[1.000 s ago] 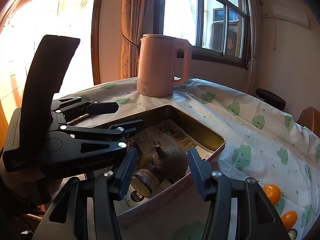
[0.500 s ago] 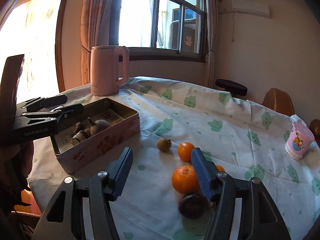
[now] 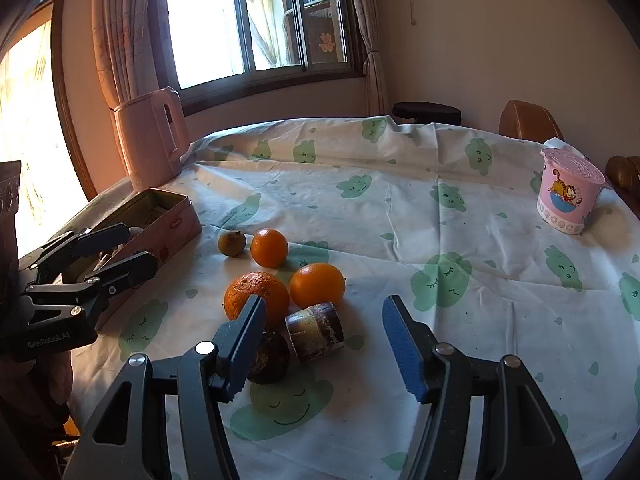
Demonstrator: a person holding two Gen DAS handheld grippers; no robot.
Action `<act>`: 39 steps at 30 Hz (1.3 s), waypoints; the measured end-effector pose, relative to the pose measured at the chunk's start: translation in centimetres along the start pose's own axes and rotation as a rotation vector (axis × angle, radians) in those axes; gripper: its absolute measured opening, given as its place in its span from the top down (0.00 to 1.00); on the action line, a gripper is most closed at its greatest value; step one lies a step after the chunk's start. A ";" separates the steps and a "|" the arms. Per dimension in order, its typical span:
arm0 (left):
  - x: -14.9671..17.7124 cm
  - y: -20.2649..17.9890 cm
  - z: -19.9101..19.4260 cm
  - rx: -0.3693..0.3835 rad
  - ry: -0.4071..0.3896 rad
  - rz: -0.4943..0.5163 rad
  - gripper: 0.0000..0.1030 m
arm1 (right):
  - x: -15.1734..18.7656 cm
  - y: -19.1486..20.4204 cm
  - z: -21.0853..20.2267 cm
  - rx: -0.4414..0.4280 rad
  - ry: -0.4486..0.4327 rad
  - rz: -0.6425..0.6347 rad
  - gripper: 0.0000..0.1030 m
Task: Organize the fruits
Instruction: 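Grasp the striped brown cylindrical piece with the right tool while the left grasps a large orange, then lift the cylinder and orange and carry both toward the tin box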
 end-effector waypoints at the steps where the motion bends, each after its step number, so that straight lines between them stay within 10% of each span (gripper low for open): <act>1: 0.0 -0.2 0.4 0.003 0.008 0.001 0.26 | 0.0 0.1 0.2 -0.004 0.013 -0.003 0.39; 15: 0.0 -1.8 2.6 0.045 0.060 0.032 0.26 | 0.8 -0.4 3.1 -0.072 0.151 0.019 0.66; 30: 0.1 -5.7 5.0 0.189 0.149 0.072 0.27 | -0.3 -3.0 0.3 0.079 0.002 0.108 0.66; 35: 0.6 -5.5 6.0 0.260 0.213 0.022 0.52 | -0.2 -2.7 0.6 0.075 0.021 0.097 0.66; 39: 0.6 -5.2 5.8 0.247 0.206 0.004 0.52 | -0.2 -2.7 0.8 0.065 0.026 0.098 0.66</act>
Point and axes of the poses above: each gripper's, at about its wrist camera, not at the fingertips, and z roughly the way its jaws point, y to its left, x to its underside, the point moved 2 cm from there along z, roughly the way its jaws point, and after that the axes turned 11 degrees about -y, right-handed, at the moved point
